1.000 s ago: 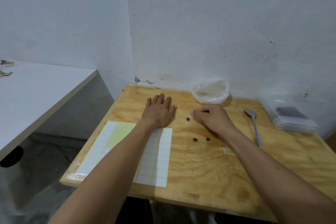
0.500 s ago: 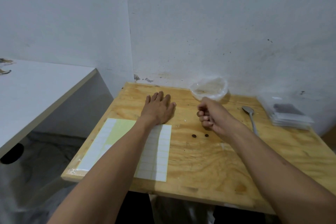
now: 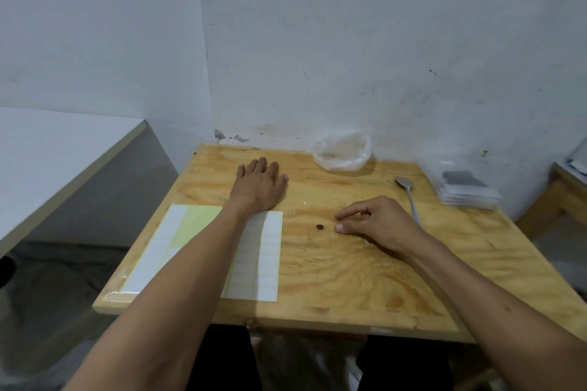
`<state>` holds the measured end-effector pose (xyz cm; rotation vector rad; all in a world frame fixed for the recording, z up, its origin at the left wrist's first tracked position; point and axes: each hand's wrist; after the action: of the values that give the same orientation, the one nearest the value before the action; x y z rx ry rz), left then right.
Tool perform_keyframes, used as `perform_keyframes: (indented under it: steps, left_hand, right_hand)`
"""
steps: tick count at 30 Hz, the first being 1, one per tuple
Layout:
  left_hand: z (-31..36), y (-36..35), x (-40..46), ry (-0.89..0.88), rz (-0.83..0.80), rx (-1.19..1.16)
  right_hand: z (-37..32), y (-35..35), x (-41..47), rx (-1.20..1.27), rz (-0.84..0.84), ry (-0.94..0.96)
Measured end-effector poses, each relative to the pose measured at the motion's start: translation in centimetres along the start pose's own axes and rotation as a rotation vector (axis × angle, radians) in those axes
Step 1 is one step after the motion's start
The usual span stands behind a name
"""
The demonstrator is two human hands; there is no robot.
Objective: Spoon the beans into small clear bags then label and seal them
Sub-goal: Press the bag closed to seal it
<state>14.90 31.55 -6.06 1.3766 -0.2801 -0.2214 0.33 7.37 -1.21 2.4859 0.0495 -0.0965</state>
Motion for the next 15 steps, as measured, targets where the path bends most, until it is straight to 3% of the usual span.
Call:
perform_keyframes:
  steps: [5,10,12,15]
  left_hand:
    - [0.0,-0.2,0.2,-0.006,0.014,-0.002]
    - [-0.2,-0.5,0.5,-0.007,0.037,-0.013]
    - [-0.3,-0.7,0.6,-0.006,0.035,-0.013]
    - [-0.5,-0.8,0.7,-0.005,0.046,-0.013]
  right_hand:
    - [0.0,-0.4,0.3,0.01,0.007,-0.039]
    - [-2.0,0.3,1.0,0.684,-0.029,-0.304]
    - [-2.2,0.0,1.0,0.586,-0.047,-0.268]
    - [-1.9,-1.2,0.5,0.068,-0.034,-0.065]
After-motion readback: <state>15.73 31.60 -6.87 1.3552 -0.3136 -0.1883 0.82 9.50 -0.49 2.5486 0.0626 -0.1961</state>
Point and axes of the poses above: each hand's wrist, its own x-axis towards the middle knuckle, its own y-axis out of the back of the hand, z = x × y, and after that the axes turned 5 degrees about x, right-handed
